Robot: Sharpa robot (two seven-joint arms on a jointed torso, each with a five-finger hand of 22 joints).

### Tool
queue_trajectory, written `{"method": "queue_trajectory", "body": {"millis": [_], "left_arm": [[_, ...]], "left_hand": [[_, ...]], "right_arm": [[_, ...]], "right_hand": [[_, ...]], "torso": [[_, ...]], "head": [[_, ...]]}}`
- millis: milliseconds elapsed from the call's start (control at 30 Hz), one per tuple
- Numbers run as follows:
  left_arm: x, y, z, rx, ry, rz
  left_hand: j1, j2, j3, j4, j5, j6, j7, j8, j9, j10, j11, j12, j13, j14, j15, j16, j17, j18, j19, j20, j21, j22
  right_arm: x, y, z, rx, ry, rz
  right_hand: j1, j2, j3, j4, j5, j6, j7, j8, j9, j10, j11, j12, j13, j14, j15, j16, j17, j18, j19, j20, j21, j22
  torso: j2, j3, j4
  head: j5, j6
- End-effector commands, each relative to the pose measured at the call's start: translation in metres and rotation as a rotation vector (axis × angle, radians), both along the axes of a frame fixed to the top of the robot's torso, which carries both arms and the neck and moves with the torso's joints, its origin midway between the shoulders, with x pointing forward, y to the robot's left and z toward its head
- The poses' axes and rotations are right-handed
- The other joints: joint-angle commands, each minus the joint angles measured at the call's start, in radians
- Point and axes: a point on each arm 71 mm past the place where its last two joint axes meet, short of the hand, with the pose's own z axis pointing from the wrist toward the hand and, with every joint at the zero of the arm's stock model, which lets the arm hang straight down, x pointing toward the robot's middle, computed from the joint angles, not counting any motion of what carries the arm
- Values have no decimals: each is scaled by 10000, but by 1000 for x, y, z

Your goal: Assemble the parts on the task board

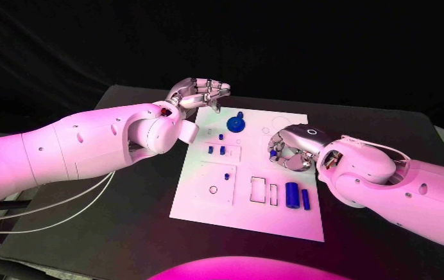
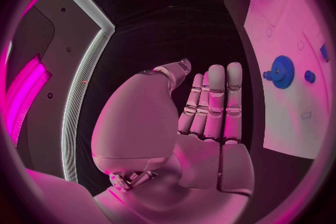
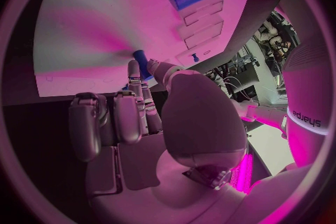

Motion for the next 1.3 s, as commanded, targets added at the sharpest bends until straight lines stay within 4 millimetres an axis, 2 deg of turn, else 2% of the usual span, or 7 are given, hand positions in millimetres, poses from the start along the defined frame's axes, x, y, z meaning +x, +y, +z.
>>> {"method": "queue_trajectory", "body": {"millis": [33, 433, 667, 733, 900, 1167, 1300], "left_arm": [[0, -2, 1, -45, -72, -143], [0, -2, 1, -41, -77, -128], [0, -3, 1, -47, -84, -142], [1, -4, 1, -53, -89, -154], [2, -7, 0, -77, -87, -215], [3, -11, 0, -93, -88, -262], [4, -12, 0, -95, -88, -270]], "left_hand": [[44, -40, 42, -9, 57, -1, 72, 42, -9, -77, 8, 51, -12, -68, 19, -35, -8, 144, 28, -5, -63, -9], [42, -32, 46, -7, 58, 0, 71, 48, -9, -83, 8, 60, -13, -70, 19, -33, -14, 145, 28, -3, -69, -12], [42, -32, 46, -7, 58, 0, 71, 48, -9, -83, 8, 60, -13, -70, 19, -33, -14, 145, 28, -3, -69, -12], [42, -32, 46, -7, 58, 0, 71, 48, -9, -83, 8, 60, -13, -70, 19, -33, -14, 145, 28, -3, -69, -12], [42, -32, 46, -7, 58, 0, 71, 48, -9, -83, 8, 60, -13, -70, 19, -33, -14, 145, 28, -3, -69, -12], [42, -32, 46, -7, 58, 0, 71, 48, -9, -83, 8, 60, -13, -70, 19, -33, -14, 145, 28, -3, -69, -12], [46, -24, 55, -10, 57, -1, 71, 58, -9, -98, 9, 75, -16, -75, 20, -29, -28, 146, 29, 0, -79, -17]], "right_arm": [[-2, 0, 5, 301, -596, -99], [-21, 3, 25, 1276, -923, 175], [-42, 30, 35, 2091, -723, 930], [-48, 42, 34, 2303, -586, 1229], [-64, 74, 26, 2764, -196, 1962], [-74, 99, 10, 3010, 329, 2454], [-77, 106, -2, 2996, 619, 2534]], "right_hand": [[109, 42, 50, -66, 16, 110, -7, 93, 83, 75, -15, 75, 27, 339, -91, 52, 0, -137, 326, -79, 78, 1928], [162, 29, 83, -134, 120, 159, -14, 151, 129, 122, -30, 107, 63, 339, -107, 56, -6, -147, 346, -99, 111, 1952], [164, -5, 78, -154, 148, 169, -6, 166, 143, 129, -31, 112, 72, 339, -110, 57, -10, -145, 343, -104, 105, 1950], [166, -6, 80, -158, 154, 169, -5, 168, 145, 130, -32, 112, 74, 337, -110, 51, -22, -145, 343, -105, 105, 1951], [182, -15, 90, -181, 183, 166, 1, 173, 152, 128, -31, 111, 79, 332, -112, 38, -49, -140, 331, -108, 83, 1939], [195, -34, 96, -208, 218, 154, 17, 173, 159, 115, -24, 104, 83, 329, -110, 33, -63, -138, 328, -111, 76, 1937], [203, -48, 96, -224, 228, 151, 21, 175, 163, 110, -22, 102, 85, 329, -109, 32, -67, -135, 322, -111, 65, 1931]], "torso": [[-5, 0, 2], [-17, -8, -1], [-18, 4, -28], [-26, -1, -28], [-41, -15, 23], [-48, -38, 11], [-53, -21, 4]], "head": [[-7, 2], [21, 16], [77, 35], [100, 32], [113, 44], [236, 14], [305, -5]]}}
